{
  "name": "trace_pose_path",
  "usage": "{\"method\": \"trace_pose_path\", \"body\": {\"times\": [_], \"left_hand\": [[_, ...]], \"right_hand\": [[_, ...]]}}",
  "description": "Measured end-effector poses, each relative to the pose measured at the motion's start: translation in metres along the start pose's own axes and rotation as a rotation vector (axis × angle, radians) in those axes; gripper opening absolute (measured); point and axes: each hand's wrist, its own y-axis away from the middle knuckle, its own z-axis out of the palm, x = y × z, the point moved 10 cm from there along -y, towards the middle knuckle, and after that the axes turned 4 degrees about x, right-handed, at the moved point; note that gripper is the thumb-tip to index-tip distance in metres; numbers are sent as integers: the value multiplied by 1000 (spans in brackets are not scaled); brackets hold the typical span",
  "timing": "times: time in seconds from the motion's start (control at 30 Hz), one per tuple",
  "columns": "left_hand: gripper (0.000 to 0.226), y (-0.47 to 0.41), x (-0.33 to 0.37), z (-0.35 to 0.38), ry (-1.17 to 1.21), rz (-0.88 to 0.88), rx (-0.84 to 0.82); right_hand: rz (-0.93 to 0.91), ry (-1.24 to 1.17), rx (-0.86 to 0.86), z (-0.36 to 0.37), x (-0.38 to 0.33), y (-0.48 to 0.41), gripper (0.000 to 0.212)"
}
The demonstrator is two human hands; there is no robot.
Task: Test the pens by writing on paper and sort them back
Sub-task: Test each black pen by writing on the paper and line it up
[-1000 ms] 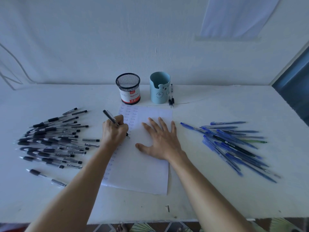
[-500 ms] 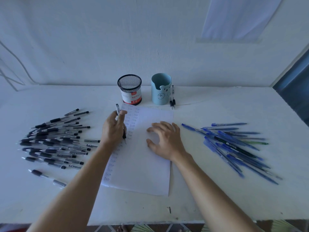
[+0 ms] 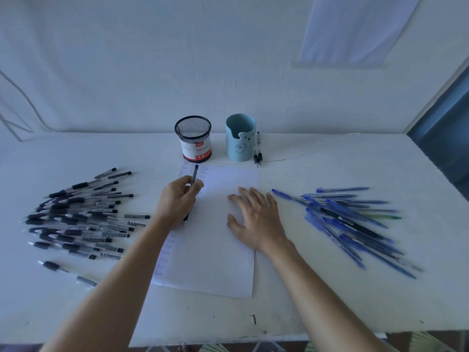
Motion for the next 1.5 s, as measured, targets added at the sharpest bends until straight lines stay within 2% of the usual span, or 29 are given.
{"method": "trace_pose_path", "body": {"times": [0.13,0.2,0.27,0.37,0.5,0.67,0.77,0.83,1.0,1.1,1.2,1.3,1.5], "left_hand": [[16,-6,10,19,-427,84,-84],[30,-5,10,32,-599,117,-147],[38,-2,9,38,-667,127,-164],[34,1,13,35,-631,129,-127],[22,0,25,8,-508,194,127],[48,3,12,22,-585,269,40],[39,3,13,23,-589,278,36],[36,4,14,22,-594,286,51],[49,3,14,22,-592,252,34],[51,4,16,21,-588,248,39],[41,2,14,22,-589,241,34],[39,-1,15,23,-598,222,35],[39,-5,14,24,-611,205,35]], "right_hand": [[-12,21,-14,0,-1,1,77],[-13,25,-20,0,-1,2,79],[-15,14,-10,0,0,2,78],[-4,4,-18,0,2,2,80],[24,-67,21,-4,2,1,62],[13,6,-80,2,-3,-4,55],[43,6,-60,1,-6,-7,52],[125,-68,-52,2,-5,-11,41],[202,-27,147,-17,-5,-18,20],[223,-150,241,-22,1,-19,5],[296,-365,279,-29,18,-20,18],[399,-565,305,-41,41,-22,20],[562,-700,515,-73,101,-49,17]]}}
